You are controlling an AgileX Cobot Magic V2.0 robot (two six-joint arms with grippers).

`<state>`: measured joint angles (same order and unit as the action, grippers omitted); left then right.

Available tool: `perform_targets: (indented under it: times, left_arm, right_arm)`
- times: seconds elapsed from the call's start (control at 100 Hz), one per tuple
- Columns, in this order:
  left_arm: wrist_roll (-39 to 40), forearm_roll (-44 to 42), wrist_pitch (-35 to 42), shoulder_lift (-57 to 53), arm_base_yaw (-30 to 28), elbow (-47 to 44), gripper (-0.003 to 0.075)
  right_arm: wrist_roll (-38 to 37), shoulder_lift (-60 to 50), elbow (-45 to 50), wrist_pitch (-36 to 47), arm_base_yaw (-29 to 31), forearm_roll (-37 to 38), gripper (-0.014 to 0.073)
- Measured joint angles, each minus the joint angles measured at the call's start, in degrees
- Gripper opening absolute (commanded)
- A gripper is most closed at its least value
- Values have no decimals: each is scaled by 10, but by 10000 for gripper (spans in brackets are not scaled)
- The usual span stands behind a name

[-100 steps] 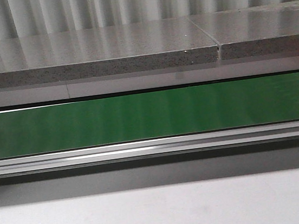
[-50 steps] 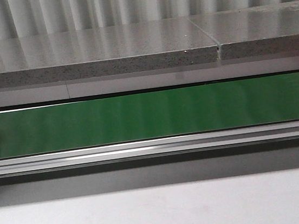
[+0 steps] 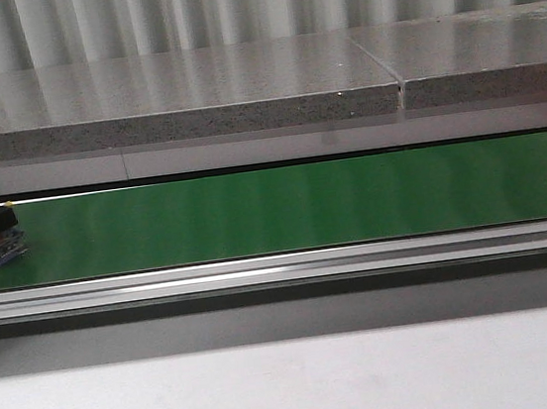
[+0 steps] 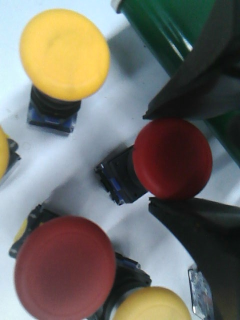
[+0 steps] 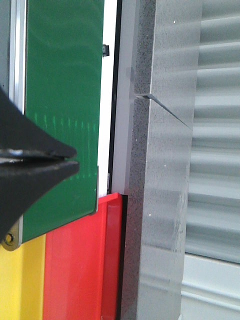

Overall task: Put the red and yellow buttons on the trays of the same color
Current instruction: 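Grasp a red button with the left gripper and carry it over the belt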

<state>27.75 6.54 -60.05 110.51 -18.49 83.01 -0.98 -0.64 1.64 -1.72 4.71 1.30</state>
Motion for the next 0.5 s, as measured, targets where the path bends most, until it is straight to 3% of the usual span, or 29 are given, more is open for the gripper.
perform_targets:
  times: [0.5]
  left_arm:
    - [-176, -4, -52, -140, 2, 0, 209]
  right_arm:
    - [0, 0, 0, 0, 0, 0, -66]
